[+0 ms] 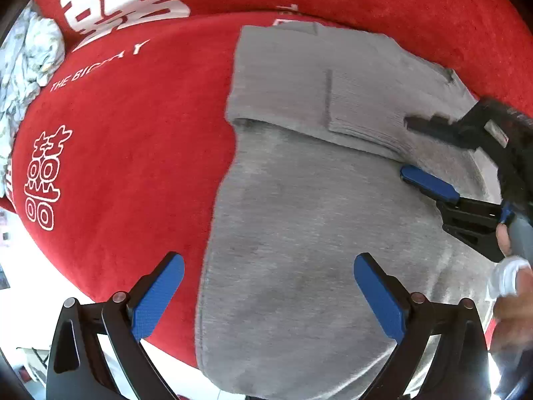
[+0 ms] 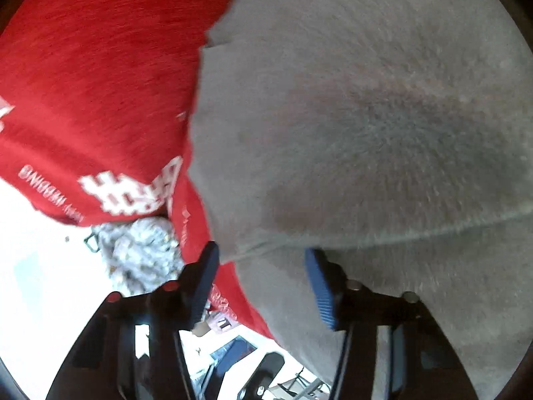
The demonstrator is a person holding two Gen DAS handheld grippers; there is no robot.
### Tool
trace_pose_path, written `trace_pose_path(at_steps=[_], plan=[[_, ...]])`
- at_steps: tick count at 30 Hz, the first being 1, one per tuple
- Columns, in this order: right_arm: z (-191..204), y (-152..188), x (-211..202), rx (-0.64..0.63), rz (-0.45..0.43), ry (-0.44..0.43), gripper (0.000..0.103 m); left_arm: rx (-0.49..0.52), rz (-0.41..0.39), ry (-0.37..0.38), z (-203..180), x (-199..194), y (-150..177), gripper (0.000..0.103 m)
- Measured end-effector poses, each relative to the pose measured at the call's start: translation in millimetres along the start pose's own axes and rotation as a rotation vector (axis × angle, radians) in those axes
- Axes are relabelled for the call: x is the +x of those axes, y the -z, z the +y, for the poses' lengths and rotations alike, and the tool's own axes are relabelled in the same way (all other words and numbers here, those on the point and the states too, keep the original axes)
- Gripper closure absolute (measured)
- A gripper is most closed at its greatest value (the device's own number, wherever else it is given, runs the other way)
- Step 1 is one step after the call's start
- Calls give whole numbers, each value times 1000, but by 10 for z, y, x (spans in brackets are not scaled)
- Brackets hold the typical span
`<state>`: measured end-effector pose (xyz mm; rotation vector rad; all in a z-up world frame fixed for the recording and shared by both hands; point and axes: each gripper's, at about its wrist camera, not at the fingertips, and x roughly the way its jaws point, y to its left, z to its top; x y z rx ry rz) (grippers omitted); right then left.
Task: Fold small clothes
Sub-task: 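Grasp the remaining sweater side edge with the right tool and fold it inward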
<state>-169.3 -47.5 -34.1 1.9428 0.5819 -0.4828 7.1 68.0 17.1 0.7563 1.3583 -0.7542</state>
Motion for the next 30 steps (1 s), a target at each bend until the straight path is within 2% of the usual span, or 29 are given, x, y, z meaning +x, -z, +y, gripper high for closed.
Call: trace_pose_path(at_steps=[1,3,6,13,16,17,19,20,21,26,30], plan=[[-25,-5,6,22,-9,-4,65,-2,-4,-1,25,7,0,1],[-56,-8,4,41,-37,10,91,-2,-7,-3,62,26,7,1],[-45,31,7,18,-50,3,92,-6,-11,5,112,24,18,1],[-55,59,40,-37,-16,54,92,12,1,12,194,84,21,1],[73,148,11,-134,25,118,90,20,-2,14,198,69,14,1],[120,212,-20,-182,31,143,85,23,-3,16,199,62,14,1],[172,343,-132,-263,29,195,66,30,-4,19,198,50,14,1],[180,399,-182,-288,21,215,52,36,-6,19,192,41,21,1],[170,467,-260,-313,9,236,48,42,-7,18,188,33,15,1],[29,648,-534,-360,-9,310,48,61,-4,33,147,-29,41,1],[-110,773,-764,-386,-42,381,44,85,-4,41,117,-63,100,1]])
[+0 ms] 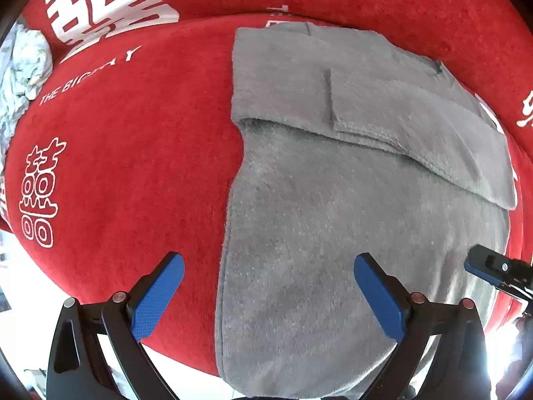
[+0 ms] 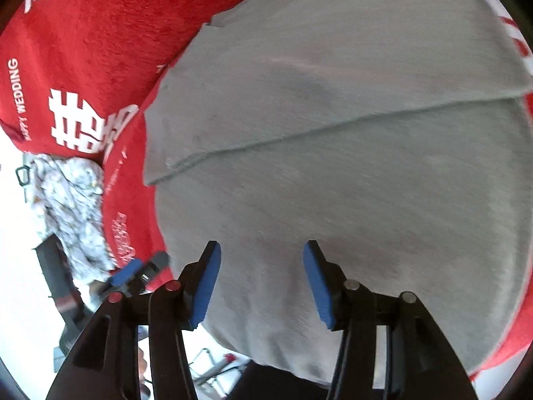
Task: Fold small clothes
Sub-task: 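Grasp the remaining sweater side edge with the right tool and fold it inward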
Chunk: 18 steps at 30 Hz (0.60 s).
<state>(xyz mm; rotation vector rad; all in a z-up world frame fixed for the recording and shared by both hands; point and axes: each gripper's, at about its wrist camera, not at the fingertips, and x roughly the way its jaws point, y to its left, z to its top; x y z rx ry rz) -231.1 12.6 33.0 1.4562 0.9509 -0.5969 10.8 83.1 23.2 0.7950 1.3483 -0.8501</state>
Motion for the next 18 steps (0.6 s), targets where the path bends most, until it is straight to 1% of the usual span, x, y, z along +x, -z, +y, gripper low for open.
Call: trace_pose_path(at_steps=[2,8,11,14,16,17,18], plan=[[-80,71,-66,11,-10,13,41,14,3,0,-11,17,24,1],[-197,275,-159,45,-27,22,40,53,10,-8,-75,-22,197,1],[-212,404,-196,44,-36,33,32,66,23,-5,-51,-16,262,1],[-201,531,-235,39,-50,47,31,75,34,9,-34,-14,344,1],[-222,619,-272,38,-61,53,29,87,28,13,-28,-21,398,1],[-237,656,-285,39,-67,52,24,95,24,14,-32,-25,428,1],[-260,696,-300,42,-76,49,23,104,22,15,-38,-26,458,1]])
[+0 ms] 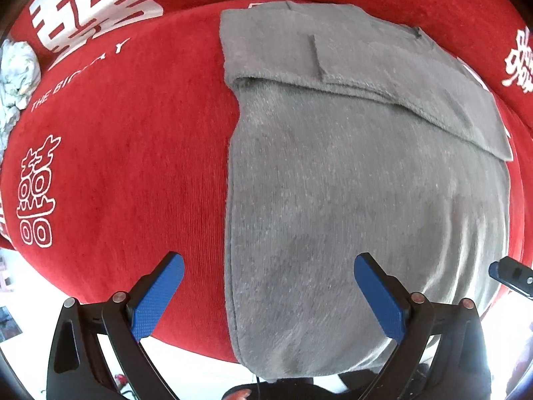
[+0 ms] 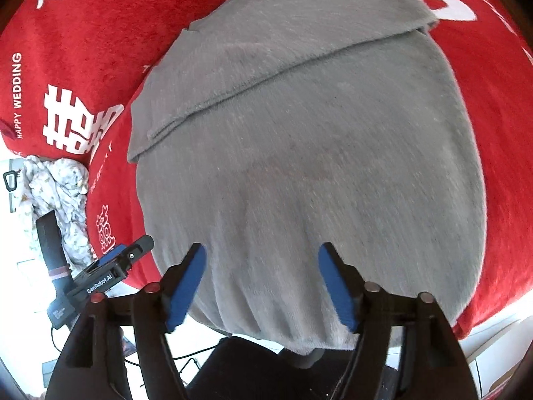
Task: Fold small clothes
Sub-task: 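Grasp the remaining sweater side edge with the right tool and fold it inward, then grasp the sweater hem with both tools and fold it up toward the collar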
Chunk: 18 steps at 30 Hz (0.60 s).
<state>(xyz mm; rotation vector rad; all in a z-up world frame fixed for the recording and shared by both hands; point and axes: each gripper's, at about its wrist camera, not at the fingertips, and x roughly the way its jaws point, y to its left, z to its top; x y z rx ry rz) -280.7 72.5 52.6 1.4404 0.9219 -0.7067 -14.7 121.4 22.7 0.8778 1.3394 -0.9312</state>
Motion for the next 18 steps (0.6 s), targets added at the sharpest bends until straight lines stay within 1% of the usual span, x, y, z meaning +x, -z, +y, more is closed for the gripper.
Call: trace_pose_path(at_steps=[1,4,7,9,14,16,18], plan=[[-22,41,-13,2,-10,3,23,6,1,3,-5,2,26,1],[-92,143,-66,-4,-46,48,21,18,7,17,-31,14,146,1],[-189,245,-138,0,-54,65,20,46,25,17,-33,77,266,1],[-296,315,-177,18,-44,76,20,39,41,14,-37,112,363,1],[-602,449,-276,43,-21,99,20,16,38,-6,-41,130,630,1],[-743,496,-304,37,-10,109,20,9,62,14,-48,179,760,1],[-879,550,-324,35,7,107,20,-30,89,38,-7,240,936,1]])
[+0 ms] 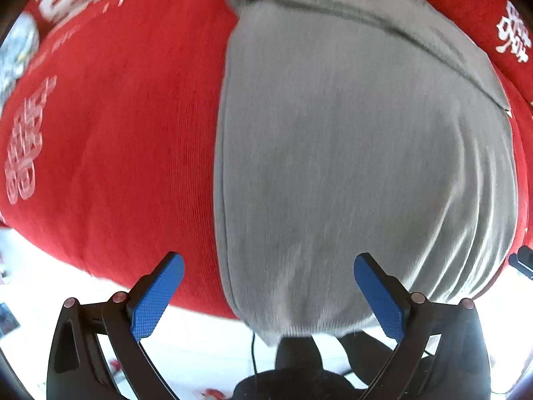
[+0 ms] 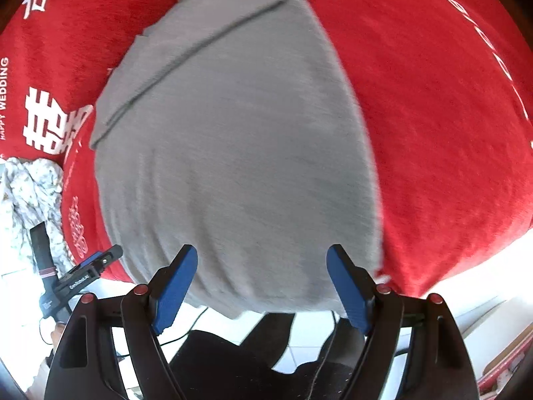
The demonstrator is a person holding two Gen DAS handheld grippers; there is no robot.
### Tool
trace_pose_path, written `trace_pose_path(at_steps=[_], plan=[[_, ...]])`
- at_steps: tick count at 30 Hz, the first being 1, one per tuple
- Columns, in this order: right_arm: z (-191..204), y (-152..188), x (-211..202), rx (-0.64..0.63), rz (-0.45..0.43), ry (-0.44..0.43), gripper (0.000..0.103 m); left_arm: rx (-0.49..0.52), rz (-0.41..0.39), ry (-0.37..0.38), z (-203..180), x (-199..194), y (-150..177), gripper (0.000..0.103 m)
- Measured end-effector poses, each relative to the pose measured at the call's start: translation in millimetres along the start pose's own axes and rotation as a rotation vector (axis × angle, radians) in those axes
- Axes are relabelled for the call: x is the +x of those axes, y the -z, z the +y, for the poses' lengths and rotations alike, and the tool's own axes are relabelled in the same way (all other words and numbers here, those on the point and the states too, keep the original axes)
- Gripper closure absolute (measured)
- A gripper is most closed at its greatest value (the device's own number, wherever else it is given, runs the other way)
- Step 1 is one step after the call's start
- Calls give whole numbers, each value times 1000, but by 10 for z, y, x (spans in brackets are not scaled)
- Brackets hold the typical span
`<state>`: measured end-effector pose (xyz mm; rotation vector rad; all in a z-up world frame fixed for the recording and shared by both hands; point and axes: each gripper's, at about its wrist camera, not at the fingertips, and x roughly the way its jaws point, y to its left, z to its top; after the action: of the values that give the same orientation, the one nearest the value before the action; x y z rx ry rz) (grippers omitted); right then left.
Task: Fold small clothes
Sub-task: 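Grasp the sweater hem with both tools and fold it up toward the collar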
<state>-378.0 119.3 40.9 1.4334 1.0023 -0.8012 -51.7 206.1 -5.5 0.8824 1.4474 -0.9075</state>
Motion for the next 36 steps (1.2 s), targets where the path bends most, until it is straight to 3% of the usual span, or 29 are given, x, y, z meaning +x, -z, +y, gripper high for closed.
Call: trace_pose_path(at_steps=[10,18,22,25,26,28,29,30,36], plan=[[-589,371,425,-17,141,-51,20,-73,110,88,44,547,743,1],[-677,439,737,-26,207,-115,19,-125,112,160,88,707,718,1],[-588,450,721,-36,196,-180,19,-114,109,200,-20,754,782,2],[-583,458,764,0,198,-192,19,-84,114,199,-151,744,752,14],[-597,464,773,19,200,-194,22,-82,109,207,-157,720,770,23],[-648,513,782,51,209,-166,64,-81,110,226,-125,645,763,54],[-691,511,773,67,217,-177,93,-77,121,260,-104,617,791,87],[-719,521,738,93,208,-221,93,-79,130,285,-92,578,793,91],[-425,373,207,76,116,-455,93,-47,69,418,-70,69,606,91]])
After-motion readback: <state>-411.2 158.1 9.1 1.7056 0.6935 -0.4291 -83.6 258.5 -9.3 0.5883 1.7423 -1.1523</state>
